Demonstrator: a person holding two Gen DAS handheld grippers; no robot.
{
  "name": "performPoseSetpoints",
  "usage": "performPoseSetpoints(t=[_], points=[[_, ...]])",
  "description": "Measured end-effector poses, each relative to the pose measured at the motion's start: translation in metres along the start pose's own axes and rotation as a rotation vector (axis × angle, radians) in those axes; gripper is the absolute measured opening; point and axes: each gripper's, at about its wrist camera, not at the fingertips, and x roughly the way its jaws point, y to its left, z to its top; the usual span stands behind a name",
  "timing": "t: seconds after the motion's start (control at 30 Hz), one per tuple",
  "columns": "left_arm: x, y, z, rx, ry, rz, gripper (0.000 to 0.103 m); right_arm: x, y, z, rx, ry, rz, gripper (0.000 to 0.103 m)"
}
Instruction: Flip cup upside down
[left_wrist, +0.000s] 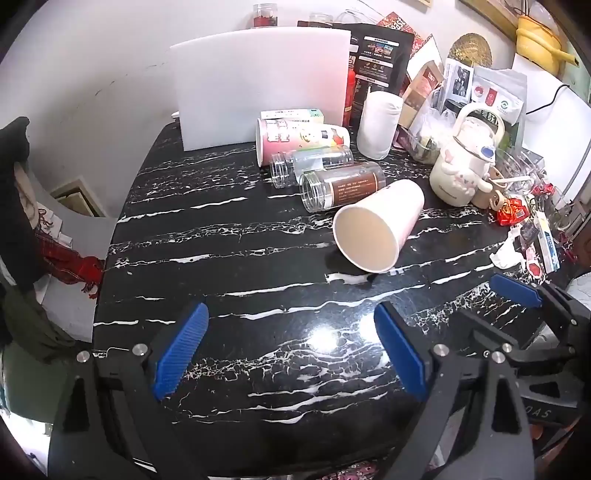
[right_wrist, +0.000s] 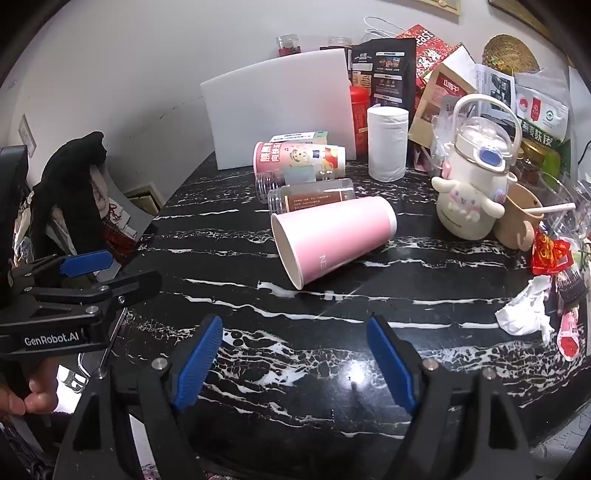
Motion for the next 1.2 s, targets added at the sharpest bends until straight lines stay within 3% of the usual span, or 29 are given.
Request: performPoseSetpoints(t=[1.2], points=[[-0.0039, -0.0050, -0.0068, 0.033, 0.006, -0.004, 0.091, -0.0030, 0.0036, -0.0013, -0.009, 0.002, 0.005, 0.081]])
